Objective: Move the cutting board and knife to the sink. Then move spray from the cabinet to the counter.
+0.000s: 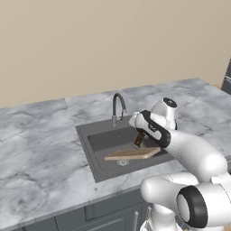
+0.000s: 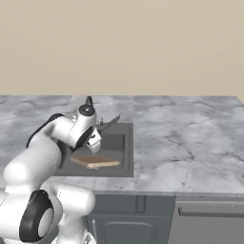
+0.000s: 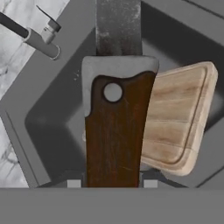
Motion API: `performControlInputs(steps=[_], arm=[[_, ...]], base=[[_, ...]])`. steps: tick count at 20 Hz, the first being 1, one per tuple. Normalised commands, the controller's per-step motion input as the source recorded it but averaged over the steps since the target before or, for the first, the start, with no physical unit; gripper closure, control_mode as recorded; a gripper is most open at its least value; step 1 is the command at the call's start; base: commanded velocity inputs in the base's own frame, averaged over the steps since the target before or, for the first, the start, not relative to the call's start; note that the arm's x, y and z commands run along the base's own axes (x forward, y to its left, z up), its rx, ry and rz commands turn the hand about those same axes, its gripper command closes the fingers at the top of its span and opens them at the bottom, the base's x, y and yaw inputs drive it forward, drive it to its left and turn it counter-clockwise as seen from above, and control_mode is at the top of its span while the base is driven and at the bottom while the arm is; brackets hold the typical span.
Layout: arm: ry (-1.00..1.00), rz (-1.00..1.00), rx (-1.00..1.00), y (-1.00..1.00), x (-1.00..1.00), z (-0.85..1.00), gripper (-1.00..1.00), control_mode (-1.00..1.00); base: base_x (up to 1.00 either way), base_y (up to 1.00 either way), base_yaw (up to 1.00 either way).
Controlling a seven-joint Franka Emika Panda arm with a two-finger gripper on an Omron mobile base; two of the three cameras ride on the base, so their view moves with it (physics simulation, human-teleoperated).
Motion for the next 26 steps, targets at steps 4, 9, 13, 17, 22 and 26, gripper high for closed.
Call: performControlInputs(steps=[4,9,13,17,22,26], arm=[[0.01,0.00,0.08,0.15,0.00,-0.36,1.00,-1.00],[0.00,0.00,0.12,0.09,0.00,-0.32,1.00,-1.00],[0.00,0.00,0.10,0.06,0.03,-0.30,1.00,-1.00],[0.00,0.00,0.05,0.01,0.18,-0.22,1.00,-1.00],[0.00,0.00,0.04,0.07,0.39,-0.17,1.00,-1.00],[0.00,0.00,0.00,0.09,0.46,-0.14,1.00,-1.00]], base=[[0.00,0.00,0.00],[0.00,0.00,0.00],[0.00,0.00,0.00],[0.00,0.00,0.00],[0.00,0.00,0.00],[0.00,0.00,0.00]])
